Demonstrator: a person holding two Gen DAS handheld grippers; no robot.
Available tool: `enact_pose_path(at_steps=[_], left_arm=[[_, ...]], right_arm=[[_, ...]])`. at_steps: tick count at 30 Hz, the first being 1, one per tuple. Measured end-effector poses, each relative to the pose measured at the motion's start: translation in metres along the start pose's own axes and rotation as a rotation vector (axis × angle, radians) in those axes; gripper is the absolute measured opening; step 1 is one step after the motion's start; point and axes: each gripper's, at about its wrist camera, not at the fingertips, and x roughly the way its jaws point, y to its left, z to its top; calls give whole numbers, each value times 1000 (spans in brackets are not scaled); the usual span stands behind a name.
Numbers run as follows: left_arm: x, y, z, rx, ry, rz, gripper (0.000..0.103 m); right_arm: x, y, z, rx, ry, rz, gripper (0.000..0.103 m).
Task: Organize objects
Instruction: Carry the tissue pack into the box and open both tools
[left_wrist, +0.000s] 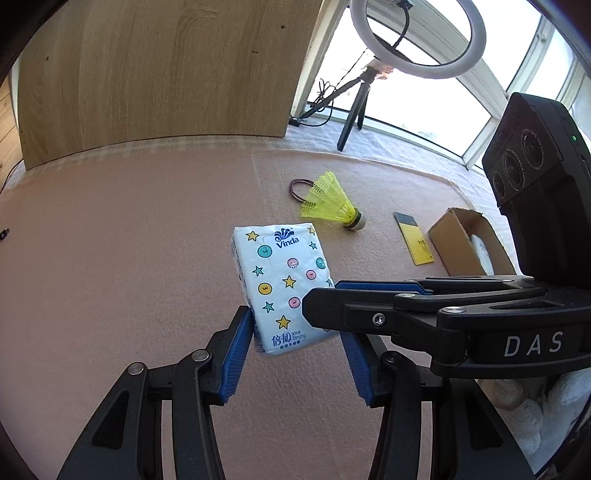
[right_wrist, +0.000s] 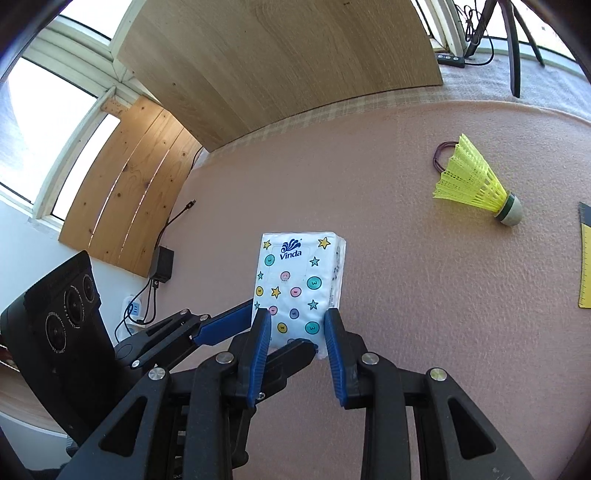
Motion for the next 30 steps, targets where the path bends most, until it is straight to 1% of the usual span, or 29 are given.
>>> enact_pose_path(at_steps=[9,19,24,30], left_arm=[[4,-89,6,109,-12,-86,52],[23,-192,8,242,14,-186,52],[35,-232,1,303,35,-227,52],[48,-271,-9,353,61,-263,52]], right_arm=[[-78,-32,-29,21,-112,-74,27],[-155,-87,-65,103,-220,-152,27],[-185,-112,-84,146,-259,-186,27],[-207,-138,-102,196,-286,-217,27]])
